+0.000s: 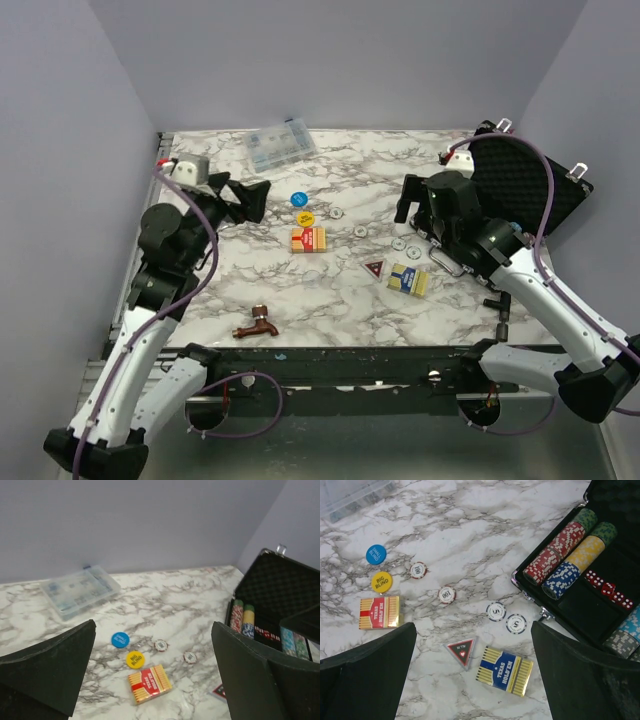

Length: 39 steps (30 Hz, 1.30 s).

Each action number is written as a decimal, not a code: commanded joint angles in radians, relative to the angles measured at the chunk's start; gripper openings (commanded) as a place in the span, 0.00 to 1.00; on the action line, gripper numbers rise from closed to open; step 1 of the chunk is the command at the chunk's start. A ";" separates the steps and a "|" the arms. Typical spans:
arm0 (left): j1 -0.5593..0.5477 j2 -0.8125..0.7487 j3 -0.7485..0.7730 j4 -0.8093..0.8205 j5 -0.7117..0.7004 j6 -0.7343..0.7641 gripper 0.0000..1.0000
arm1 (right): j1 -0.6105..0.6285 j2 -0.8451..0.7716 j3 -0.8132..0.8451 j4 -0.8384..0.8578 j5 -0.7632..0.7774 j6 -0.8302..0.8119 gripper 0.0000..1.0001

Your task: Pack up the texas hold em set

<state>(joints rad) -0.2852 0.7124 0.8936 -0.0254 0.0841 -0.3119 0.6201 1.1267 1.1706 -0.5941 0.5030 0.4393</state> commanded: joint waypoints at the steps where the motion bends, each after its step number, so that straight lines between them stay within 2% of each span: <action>1: -0.088 0.136 0.056 -0.048 0.154 -0.002 0.99 | 0.001 -0.030 -0.027 -0.028 0.066 0.044 1.00; 4: -0.148 0.207 0.062 -0.053 0.179 -0.012 0.99 | 0.001 -0.049 -0.039 -0.032 0.068 0.037 1.00; 12: -0.379 0.361 0.063 -0.053 0.193 0.073 0.99 | 0.001 -0.151 -0.105 -0.013 0.070 -0.017 1.00; 17: -0.439 0.414 0.095 -0.058 0.283 0.052 0.99 | 0.001 -0.064 -0.066 -0.101 -0.072 -0.103 1.00; 19: -0.439 0.390 0.098 -0.059 0.269 0.045 0.99 | 0.001 0.021 -0.026 -0.175 -0.099 -0.096 1.00; 22: -0.439 0.302 0.076 -0.056 0.177 0.077 0.99 | 0.001 0.132 0.012 -0.257 -0.129 -0.104 1.00; 25: -0.439 0.185 0.025 -0.026 0.055 0.110 0.99 | 0.001 0.233 0.020 -0.293 -0.237 -0.228 1.00; 28: -0.439 0.083 -0.026 0.014 -0.059 0.121 0.99 | 0.007 0.336 0.055 -0.329 -0.212 -0.291 1.00; 31: -0.439 0.000 -0.056 0.021 -0.157 0.138 0.99 | 0.011 0.375 0.061 -0.306 -0.280 -0.348 1.00; 33: -0.439 -0.038 -0.071 0.052 -0.189 0.139 0.99 | 0.017 0.386 0.035 -0.324 -0.253 -0.399 1.00; 35: -0.439 -0.062 -0.083 0.067 -0.183 0.138 0.99 | 0.034 0.379 -0.014 -0.339 -0.199 -0.447 1.00; 39: -0.439 -0.064 -0.073 0.060 -0.144 0.120 0.99 | 0.057 0.339 -0.105 -0.364 -0.277 -0.543 1.00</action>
<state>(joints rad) -0.7223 0.6441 0.8249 0.0216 -0.0387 -0.1909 0.6525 1.5005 1.1423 -0.8864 0.2768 0.0238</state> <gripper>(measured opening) 0.984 0.998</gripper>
